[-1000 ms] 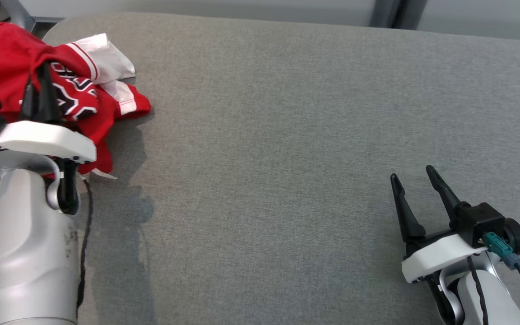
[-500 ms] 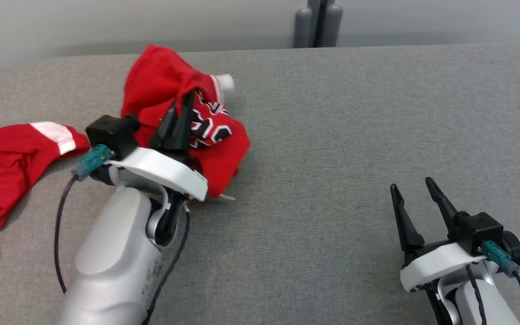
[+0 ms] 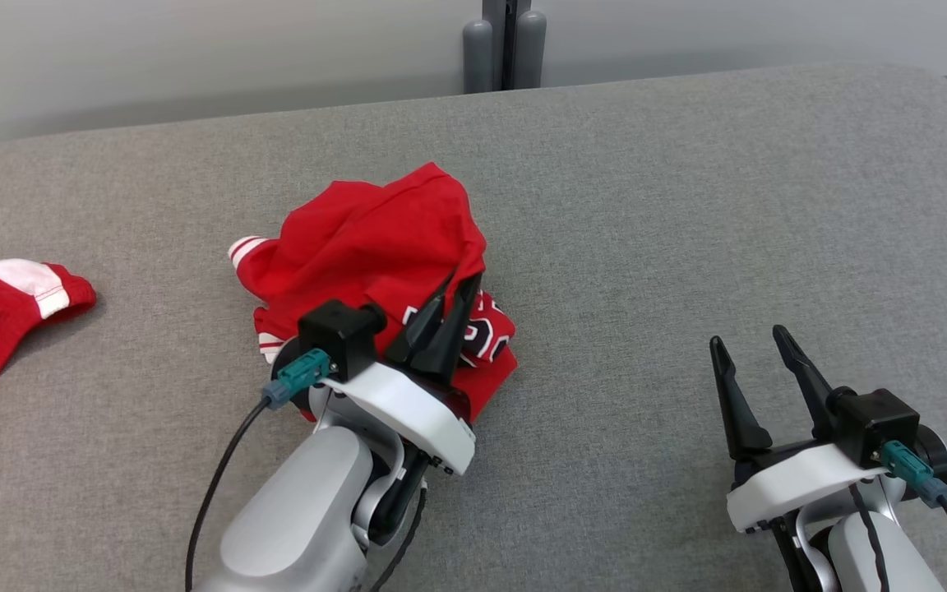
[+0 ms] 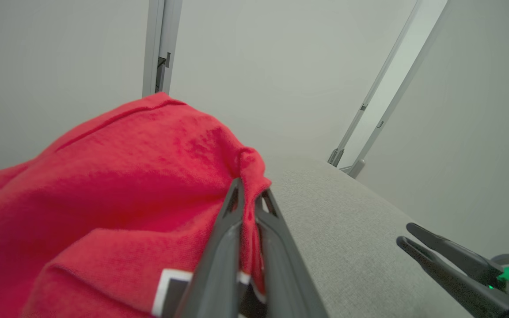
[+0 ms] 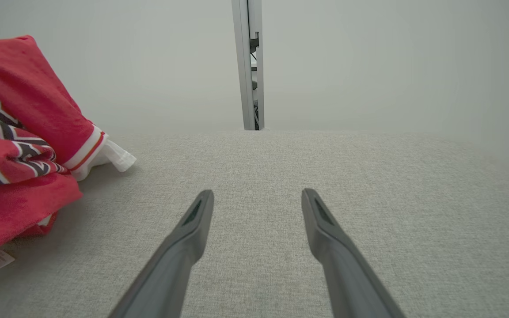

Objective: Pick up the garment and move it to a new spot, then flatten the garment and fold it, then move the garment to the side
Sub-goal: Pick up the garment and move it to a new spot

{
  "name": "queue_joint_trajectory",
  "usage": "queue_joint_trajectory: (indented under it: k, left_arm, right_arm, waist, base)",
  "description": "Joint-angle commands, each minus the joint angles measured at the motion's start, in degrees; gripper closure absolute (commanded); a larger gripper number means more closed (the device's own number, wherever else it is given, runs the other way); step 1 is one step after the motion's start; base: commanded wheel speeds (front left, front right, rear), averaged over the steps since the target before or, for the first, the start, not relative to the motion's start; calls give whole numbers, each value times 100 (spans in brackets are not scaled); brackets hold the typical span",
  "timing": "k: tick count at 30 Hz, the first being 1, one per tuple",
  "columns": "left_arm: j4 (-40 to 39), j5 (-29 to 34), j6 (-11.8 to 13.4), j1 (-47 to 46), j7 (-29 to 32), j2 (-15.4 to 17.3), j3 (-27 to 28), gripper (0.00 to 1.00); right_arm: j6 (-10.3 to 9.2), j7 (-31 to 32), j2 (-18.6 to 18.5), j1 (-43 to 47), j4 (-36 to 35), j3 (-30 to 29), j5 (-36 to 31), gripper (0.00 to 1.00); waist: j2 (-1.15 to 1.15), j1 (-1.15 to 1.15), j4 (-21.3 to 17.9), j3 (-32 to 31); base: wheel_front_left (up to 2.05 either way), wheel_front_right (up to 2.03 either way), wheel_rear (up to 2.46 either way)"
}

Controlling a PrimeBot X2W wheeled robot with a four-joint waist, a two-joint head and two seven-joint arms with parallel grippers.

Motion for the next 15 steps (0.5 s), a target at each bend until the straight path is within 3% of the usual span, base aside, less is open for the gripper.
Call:
queue_joint_trajectory:
  k: [1,4,5,6,7,15]
  left_arm:
    - [-70,-7,19,52,-13,24,-25,100]
    - [-126,76,86,194,-12,31,-21,100]
    - [-91,100,150,237,-12,32,46,72]
    - [-105,169,213,243,-13,31,140,20]
    - [-92,257,260,268,-12,31,221,0]
    - [-51,1053,415,819,-11,31,1185,0]
  right_arm:
    - [0,-2,-19,58,-13,-10,52,0]
    - [0,-2,-20,69,-13,-32,74,0]
    - [0,-2,-20,67,-7,-36,82,0]
    - [0,-2,-20,62,-9,-27,84,0]
    - [0,-2,-20,54,-12,-19,59,0]
    - [0,-2,-21,167,-22,-91,24,0]
  waist:
    - [0,0,-11,-13]
    - [0,0,-1,-51]
    - [0,0,5,-65]
    - [0,0,11,-77]
    - [0,0,18,-91]
    - [0,0,178,-268]
  base:
    - [0,0,0]
    - [0,0,0]
    - [0,0,0]
    - [0,0,0]
    - [0,0,0]
    - [0,0,0]
